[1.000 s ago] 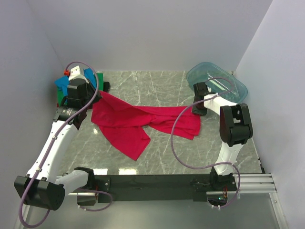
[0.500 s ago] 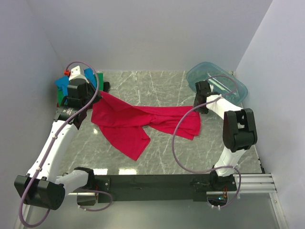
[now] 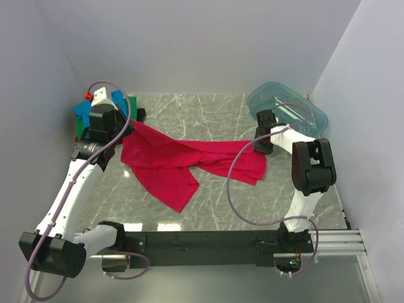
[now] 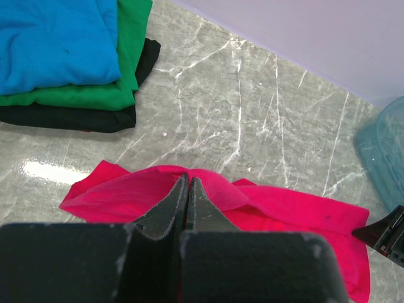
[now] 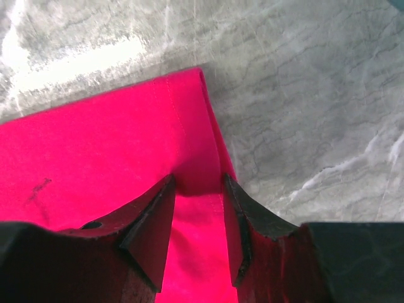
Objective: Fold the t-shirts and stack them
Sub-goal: Flatten the tshirt out
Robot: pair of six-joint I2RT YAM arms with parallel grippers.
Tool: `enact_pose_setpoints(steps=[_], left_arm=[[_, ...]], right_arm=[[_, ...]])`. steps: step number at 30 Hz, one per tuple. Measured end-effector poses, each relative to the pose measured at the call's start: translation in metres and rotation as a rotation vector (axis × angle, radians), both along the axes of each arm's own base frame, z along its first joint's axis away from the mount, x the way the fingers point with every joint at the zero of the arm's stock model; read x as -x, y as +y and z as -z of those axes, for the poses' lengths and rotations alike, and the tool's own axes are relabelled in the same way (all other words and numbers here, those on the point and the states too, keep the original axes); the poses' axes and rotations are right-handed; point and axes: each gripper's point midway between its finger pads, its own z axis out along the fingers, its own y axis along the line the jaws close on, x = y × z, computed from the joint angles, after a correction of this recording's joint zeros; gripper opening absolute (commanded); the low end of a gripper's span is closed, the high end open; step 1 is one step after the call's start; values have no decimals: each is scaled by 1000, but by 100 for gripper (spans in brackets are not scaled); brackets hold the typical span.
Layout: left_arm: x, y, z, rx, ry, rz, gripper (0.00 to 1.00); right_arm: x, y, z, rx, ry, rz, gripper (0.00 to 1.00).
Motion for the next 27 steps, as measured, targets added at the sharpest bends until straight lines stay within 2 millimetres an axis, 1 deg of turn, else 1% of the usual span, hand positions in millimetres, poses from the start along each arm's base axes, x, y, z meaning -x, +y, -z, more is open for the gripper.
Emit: enact_pose_setpoints(steps=[2, 4, 5, 9, 10, 11, 12, 15, 17, 19, 21, 25, 27], left_arm=[[0, 0, 0, 0, 0, 0, 1], [0, 0, 0, 0, 0, 0, 1], [0, 0, 0, 0, 1, 0, 0], [0, 0, 0, 0, 0, 0, 0], [0, 0, 0, 0, 0, 0, 1], [0, 0, 0, 0, 0, 0, 1], [0, 0, 0, 0, 0, 0, 0], [0, 0, 0, 0, 0, 0, 1], [0, 0, 0, 0, 0, -1, 1], [1, 0, -1, 0, -1, -1, 1], [1, 0, -2, 0, -3, -1, 0], [6, 1, -10, 5, -28, 0, 1], [10, 1, -16, 10, -47, 2, 1]], right_arm=[[-1, 0, -1, -2, -3, -1, 41], [-1, 0, 0, -2, -1, -1, 36], [-1, 0, 0, -1, -1, -2, 30], [-1, 0, 0, 0, -2, -4, 16], [-1, 0, -1, 0, -2, -4, 8], [-1, 0, -1, 0, -2, -4, 2], [-1, 0, -1, 1, -3, -5, 0], [-1, 0, -4, 3, -6, -2, 0], [0, -1, -10, 2, -15, -2, 0], [0, -2, -24, 2, -45, 0, 0], [1, -2, -43, -2, -87, 2, 0], [4, -3, -95, -18, -212, 4, 0], [6, -3, -126, -30, -292, -1, 0]])
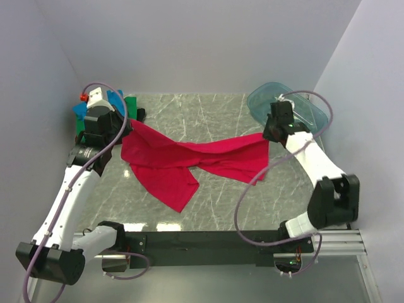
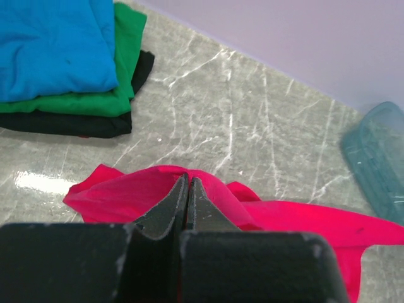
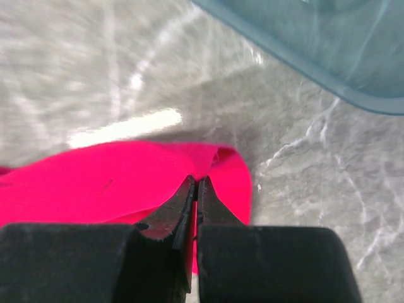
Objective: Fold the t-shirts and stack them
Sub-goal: Flatten the tshirt out
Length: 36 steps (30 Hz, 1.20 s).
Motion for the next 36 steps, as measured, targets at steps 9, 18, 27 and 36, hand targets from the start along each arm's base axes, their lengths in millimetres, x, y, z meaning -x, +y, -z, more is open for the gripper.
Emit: enact_pose_setpoints(steps=[9, 18, 27, 36], left_arm=[[33, -2, -63, 25, -151, 50, 1], [115, -4, -209, 86, -505, 150, 1], [217, 4, -294, 112, -762, 212, 1], [200, -12, -281, 113, -724, 286, 1]], right_arm=[[47, 2, -128, -34, -303, -87, 0], [122, 2, -304, -69, -692, -180, 0], [233, 5, -404, -122, -981, -294, 0], [227, 15, -389, -138, -934, -350, 0]])
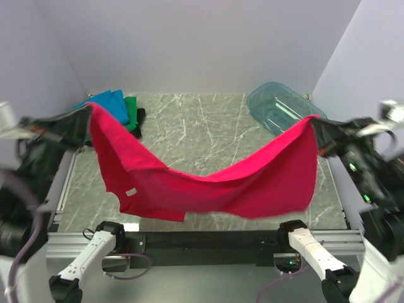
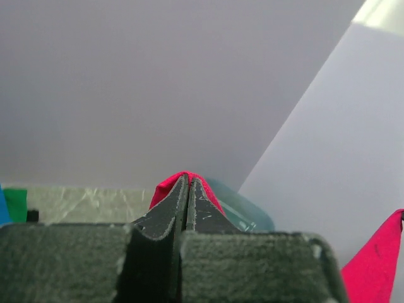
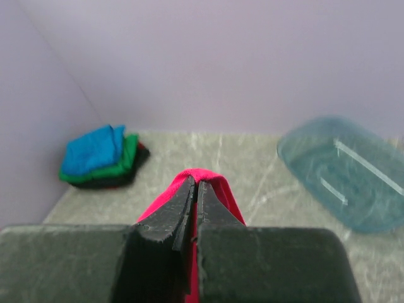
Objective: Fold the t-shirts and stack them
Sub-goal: Flatten the tshirt out
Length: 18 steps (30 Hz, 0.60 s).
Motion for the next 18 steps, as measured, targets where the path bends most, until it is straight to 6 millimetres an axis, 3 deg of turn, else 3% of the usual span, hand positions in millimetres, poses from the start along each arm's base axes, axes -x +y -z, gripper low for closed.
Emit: enact_pose_setpoints(steps=[2, 8, 13, 15, 18], left_arm=[[-28, -5, 19, -13, 70, -1, 1], [-163, -26, 108, -78, 398, -26, 1], [-254, -37, 177, -144, 623, -46, 1], [-278, -39, 182, -165, 656, -52, 1], [-303, -37, 151, -178, 588, -63, 1]], right_arm=[[-26, 5, 23, 12, 73, -2, 0], [-129, 22, 106, 58, 348, -3, 0], [-210, 36, 165, 89, 530, -3, 0], [-232, 39, 173, 96, 567, -3, 0], [-263, 44, 155, 97, 533, -3, 0]])
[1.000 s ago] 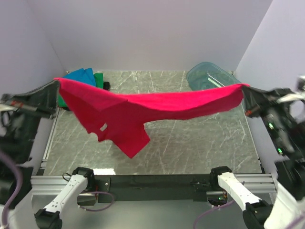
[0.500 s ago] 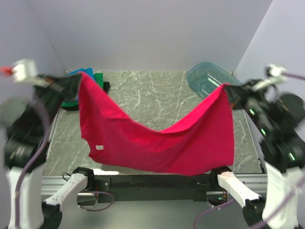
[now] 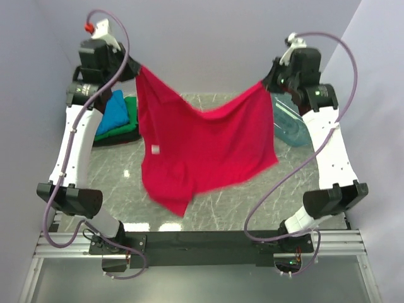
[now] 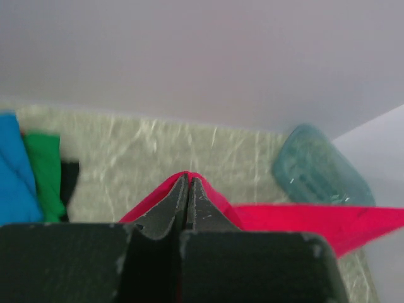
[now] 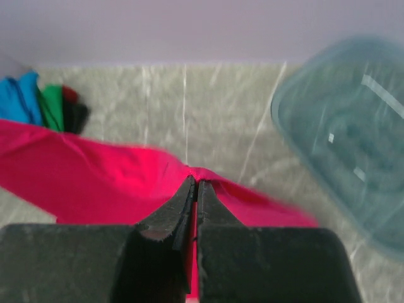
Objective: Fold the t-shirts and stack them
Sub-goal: Flatten the tshirt out
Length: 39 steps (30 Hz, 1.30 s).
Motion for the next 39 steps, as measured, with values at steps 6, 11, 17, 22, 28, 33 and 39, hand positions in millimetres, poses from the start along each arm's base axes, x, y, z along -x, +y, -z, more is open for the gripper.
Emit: enact_pose_setpoints(steps=[6, 11, 17, 22, 28, 33, 39], left_arm=[[18, 8, -114, -9, -294, 36, 1], [75, 10, -179, -25, -533, 83, 1], [134, 12, -115, -21, -543, 114, 1], [141, 14, 53, 58, -238, 85, 1], [165, 16, 247, 159, 280, -12, 1], [184, 18, 270, 189, 365, -45, 1], [195, 17, 258, 219, 339, -39, 1]], right_arm=[[-10, -9, -85, -12, -207, 16, 0], [24, -19, -124, -5, -340, 17, 0], [67, -20, -70, 32, -333, -33, 0], [81, -9, 59, 27, -105, -92, 0], [121, 0, 215, 35, 298, -80, 0], [143, 5, 245, 53, 395, -45, 0], [157, -6, 240, 88, 388, 33, 0]])
